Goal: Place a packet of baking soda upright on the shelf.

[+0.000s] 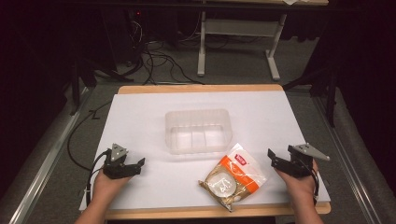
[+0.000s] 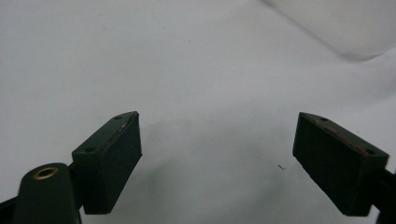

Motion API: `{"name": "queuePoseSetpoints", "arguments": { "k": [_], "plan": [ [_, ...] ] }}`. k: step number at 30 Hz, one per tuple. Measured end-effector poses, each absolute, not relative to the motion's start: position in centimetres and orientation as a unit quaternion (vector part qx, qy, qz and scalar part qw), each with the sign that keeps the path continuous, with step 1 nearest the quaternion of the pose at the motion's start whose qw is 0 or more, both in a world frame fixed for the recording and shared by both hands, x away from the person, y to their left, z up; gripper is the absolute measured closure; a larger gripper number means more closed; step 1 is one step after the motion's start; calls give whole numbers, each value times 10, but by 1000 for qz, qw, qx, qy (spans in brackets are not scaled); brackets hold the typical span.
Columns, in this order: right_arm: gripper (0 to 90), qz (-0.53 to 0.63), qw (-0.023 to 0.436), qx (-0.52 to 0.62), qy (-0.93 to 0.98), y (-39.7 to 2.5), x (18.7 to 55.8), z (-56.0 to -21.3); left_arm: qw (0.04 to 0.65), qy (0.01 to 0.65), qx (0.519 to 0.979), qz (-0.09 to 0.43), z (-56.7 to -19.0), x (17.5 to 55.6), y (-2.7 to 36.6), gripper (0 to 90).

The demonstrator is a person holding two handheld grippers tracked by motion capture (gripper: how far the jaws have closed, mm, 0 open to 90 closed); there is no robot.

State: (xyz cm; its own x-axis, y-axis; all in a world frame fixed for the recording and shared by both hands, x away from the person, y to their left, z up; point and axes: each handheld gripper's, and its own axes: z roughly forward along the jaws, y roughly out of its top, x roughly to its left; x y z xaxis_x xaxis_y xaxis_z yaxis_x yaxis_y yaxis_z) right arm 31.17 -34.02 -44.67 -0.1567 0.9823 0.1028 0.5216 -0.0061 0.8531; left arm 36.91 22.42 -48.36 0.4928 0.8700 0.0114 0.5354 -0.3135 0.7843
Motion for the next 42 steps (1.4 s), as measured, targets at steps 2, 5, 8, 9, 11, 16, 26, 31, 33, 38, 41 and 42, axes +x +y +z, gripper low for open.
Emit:
{"name": "queuePoseSetpoints", "arguments": {
  "k": [2, 5, 8, 9, 11, 16, 26, 31, 33, 38, 41, 42],
  "plan": [
    [169, 415, 279, 578, 645, -338, 304, -447, 376, 458, 776, 215, -484, 371, 226, 160],
    [180, 425, 275, 566, 650, -334, 303, -445, 378, 460, 775, 212, -484, 371, 227, 160],
    [182, 410, 266, 549, 678, -333, 307, -448, 387, 457, 773, 212, -482, 369, 227, 159],
    [188, 408, 263, 548, 681, -334, 308, -449, 397, 459, 768, 204, -481, 368, 227, 159],
    [193, 409, 261, 547, 682, -335, 308, -450, 407, 458, 764, 203, -479, 367, 227, 158],
    [202, 414, 268, 557, 668, -346, 310, -450, 444, 464, 743, 191, -463, 361, 231, 168],
    [208, 416, 265, 557, 668, -346, 305, -449, 458, 464, 735, 185, -433, 335, 247, 221],
    [207, 415, 261, 550, 677, -336, 302, -446, 472, 472, 724, 176, -439, 330, 254, 248],
    [207, 417, 262, 541, 682, -329, 300, -442, 480, 462, 719, 199, -434, 329, 255, 245],
    [182, 416, 234, 532, 700, -315, 296, -442, 473, 445, 729, 216, -439, 326, 259, 230],
    [179, 412, 215, 528, 711, -312, 298, -446, 481, 439, 728, 213, -438, 325, 260, 263],
    [179, 412, 215, 528, 711, -312, 298, -446, 481, 439, 728, 213, -438, 325, 260, 276]
  ]
}}
